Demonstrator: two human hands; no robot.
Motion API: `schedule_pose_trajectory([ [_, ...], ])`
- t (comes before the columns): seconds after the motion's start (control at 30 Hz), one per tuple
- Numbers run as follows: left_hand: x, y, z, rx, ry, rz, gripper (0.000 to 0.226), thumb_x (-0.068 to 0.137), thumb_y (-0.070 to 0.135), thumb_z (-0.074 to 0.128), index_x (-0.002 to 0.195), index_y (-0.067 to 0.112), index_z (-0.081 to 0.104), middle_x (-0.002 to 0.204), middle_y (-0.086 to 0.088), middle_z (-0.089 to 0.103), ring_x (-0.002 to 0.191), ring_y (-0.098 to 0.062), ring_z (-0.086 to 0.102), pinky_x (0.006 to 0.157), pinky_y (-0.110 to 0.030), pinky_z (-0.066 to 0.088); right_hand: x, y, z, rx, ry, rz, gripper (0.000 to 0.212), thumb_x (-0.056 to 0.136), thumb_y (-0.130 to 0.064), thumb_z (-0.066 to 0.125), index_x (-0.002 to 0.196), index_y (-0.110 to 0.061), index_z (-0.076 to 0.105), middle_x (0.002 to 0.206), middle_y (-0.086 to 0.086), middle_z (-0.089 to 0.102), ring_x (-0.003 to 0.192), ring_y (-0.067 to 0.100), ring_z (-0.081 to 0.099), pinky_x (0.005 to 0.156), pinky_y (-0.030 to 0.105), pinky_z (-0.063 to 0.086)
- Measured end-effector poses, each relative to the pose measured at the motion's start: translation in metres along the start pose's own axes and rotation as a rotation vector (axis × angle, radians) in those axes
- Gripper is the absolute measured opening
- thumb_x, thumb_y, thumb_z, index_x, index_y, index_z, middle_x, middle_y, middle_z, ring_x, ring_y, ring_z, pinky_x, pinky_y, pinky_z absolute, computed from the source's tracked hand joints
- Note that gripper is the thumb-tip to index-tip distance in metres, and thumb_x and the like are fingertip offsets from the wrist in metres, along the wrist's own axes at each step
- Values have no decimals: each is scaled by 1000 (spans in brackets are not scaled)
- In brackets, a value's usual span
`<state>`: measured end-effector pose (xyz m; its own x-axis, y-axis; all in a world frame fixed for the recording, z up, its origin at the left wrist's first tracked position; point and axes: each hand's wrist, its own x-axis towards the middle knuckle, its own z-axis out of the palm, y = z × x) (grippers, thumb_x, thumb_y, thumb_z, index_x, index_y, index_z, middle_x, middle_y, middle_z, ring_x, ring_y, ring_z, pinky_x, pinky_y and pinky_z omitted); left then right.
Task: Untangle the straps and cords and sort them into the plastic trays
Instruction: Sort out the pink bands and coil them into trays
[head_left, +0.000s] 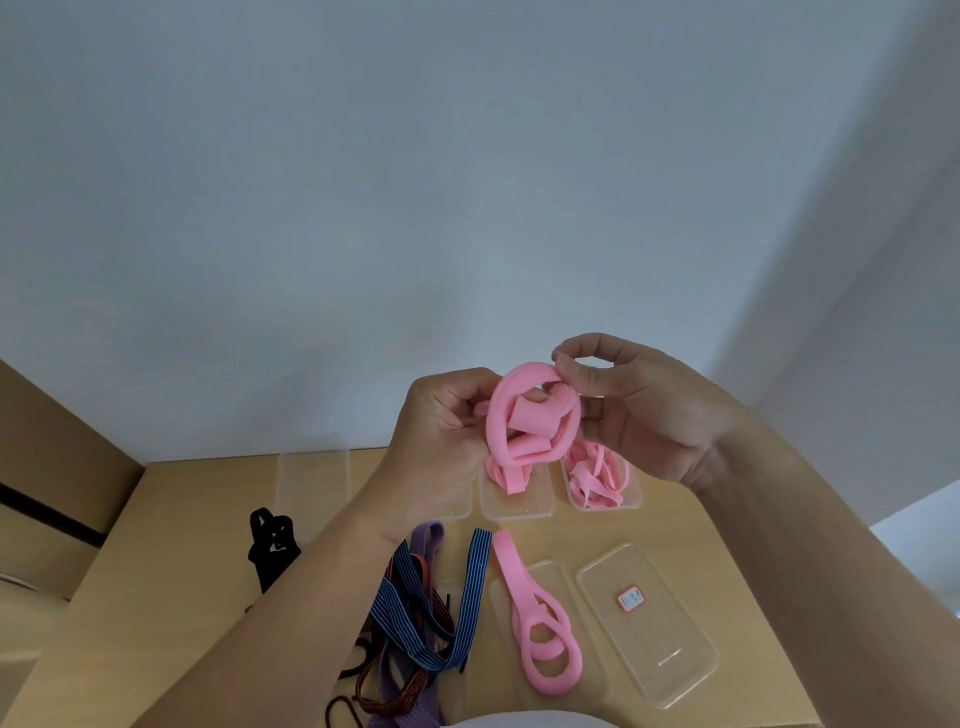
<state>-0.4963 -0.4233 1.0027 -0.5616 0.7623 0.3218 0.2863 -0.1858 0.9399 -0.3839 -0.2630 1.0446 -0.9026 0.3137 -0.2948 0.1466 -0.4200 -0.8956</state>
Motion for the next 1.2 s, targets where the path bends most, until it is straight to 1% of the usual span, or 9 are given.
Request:
schedule_pose_trajectory([
  [0.17,-2,-2,1,-63,-72,-35,38,73,-27,72,83,9,79,80,4,75,79,-9,67,73,-21,55,4,7,-7,98,-98,125,17,80,-10,66,97,-12,64,84,9,67,73,22,65,62,31,58],
  [0.33,1,-1,-3,-151,-90,-105,31,77,-20,70,95,4,75,89,-6,75,87,-22,69,82,-39,58,1,13,-9,189,-236,112,22,86,-7,66,108,-9,66,100,18,66,82,30,65,63,35,59],
  [0.43,4,-5,-5,-248,-35,-210,23,76,-5,73,98,1,74,93,-14,72,90,-29,67,85,-49,57,-1,12,-4,-38,-114,-113,14,90,-18,60,100,-8,64,94,10,66,78,23,64,64,28,55],
  [0.53,6,-5,-7,-240,-10,-255,30,73,-8,77,98,8,77,91,-6,73,88,-22,69,76,-39,60,-8,9,5,-309,-8,-389,26,90,-31,64,102,-8,66,104,0,70,91,16,69,77,29,57],
  [0.63,7,-7,-7,-186,-1,-275,40,70,-4,81,108,7,76,101,-13,75,100,-33,72,90,-51,60,-9,10,11,-707,29,-513,25,82,-30,81,105,-23,73,115,-10,70,106,10,68,91,32,57],
  [0.73,9,-7,-8,-118,-5,-268,40,71,5,84,110,10,76,109,-19,74,107,-41,69,96,-62,54,-5,20,14,-958,82,-664,15,90,-28,74,106,-25,74,121,-11,66,111,8,64,92,36,54],
  [0.93,4,8,-15,-712,-259,-456,42,91,11,56,127,-7,64,125,-28,66,119,-39,65,104,-48,52,-1,25,16,-1054,240,-711,13,100,-17,56,99,-29,62,130,-8,63,117,7,60,93,32,51],
  [1.07,6,7,0,-411,10,-403,41,98,30,63,117,-6,67,119,-26,69,103,-36,73,88,-47,60,5,36,21,-1147,283,-716,17,100,-24,45,104,-20,61,123,-7,62,102,7,60,84,30,53],
  [1.2,3,3,3,-413,69,-391,29,99,25,58,104,0,71,106,-23,71,97,-35,74,85,-53,60,3,33,22,-1005,279,-638,16,104,-17,47,98,-28,56,111,-10,65,99,-3,60,78,11,47],
])
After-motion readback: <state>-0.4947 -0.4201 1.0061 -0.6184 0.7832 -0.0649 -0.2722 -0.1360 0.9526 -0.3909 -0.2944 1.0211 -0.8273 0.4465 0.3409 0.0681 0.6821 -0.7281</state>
